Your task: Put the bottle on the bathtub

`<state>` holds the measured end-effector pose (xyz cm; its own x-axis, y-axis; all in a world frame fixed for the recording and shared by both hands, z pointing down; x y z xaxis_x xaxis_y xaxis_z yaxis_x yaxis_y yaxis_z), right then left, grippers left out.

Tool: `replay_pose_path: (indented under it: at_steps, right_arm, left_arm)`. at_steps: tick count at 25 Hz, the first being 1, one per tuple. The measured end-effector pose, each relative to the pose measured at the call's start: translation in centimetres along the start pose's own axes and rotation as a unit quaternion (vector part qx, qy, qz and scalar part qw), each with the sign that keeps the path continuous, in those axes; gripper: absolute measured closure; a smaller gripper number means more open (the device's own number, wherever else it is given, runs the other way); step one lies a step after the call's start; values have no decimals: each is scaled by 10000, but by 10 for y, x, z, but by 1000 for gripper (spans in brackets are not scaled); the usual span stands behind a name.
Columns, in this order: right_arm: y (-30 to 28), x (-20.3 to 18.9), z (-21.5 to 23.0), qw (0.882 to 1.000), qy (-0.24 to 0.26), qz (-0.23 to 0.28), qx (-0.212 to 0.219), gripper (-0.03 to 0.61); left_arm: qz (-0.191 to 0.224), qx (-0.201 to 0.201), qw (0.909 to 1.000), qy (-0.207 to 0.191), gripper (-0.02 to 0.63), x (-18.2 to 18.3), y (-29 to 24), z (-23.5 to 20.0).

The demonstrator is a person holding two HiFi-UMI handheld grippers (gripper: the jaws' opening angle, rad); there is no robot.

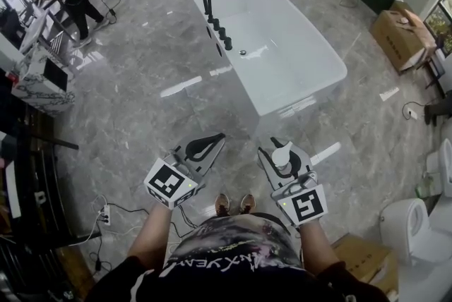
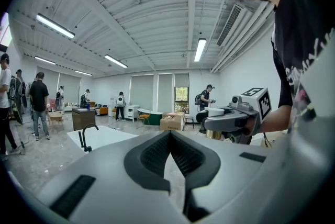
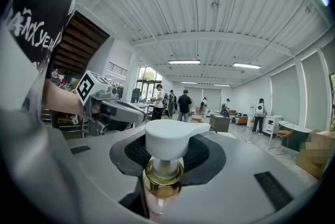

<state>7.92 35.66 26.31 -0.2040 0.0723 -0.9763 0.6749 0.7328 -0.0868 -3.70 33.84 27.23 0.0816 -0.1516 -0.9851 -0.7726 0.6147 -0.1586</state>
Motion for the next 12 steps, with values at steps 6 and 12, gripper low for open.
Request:
replay_pose_path:
  at_steps: [6, 12]
  right_arm:
    - [18, -7, 14, 9999, -21, 33, 115, 445]
    - [32, -15, 25, 9995, 108, 51, 286, 445]
  left_arm:
    - [-10, 99, 9999, -24, 603, 1, -16, 19]
    - [-32, 168, 9998, -104, 603, -1, -30, 38]
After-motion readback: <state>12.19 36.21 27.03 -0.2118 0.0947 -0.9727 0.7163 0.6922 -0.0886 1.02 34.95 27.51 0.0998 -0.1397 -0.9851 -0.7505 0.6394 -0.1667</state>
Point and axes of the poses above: the fingertips, and each gripper's own axes: y backward along the fingers, z to its right, x out of its top, the point moved 2 cm from there along y, backward along the fingers, and after that the axes turned 4 degrees about y, right-handed, at the moved point
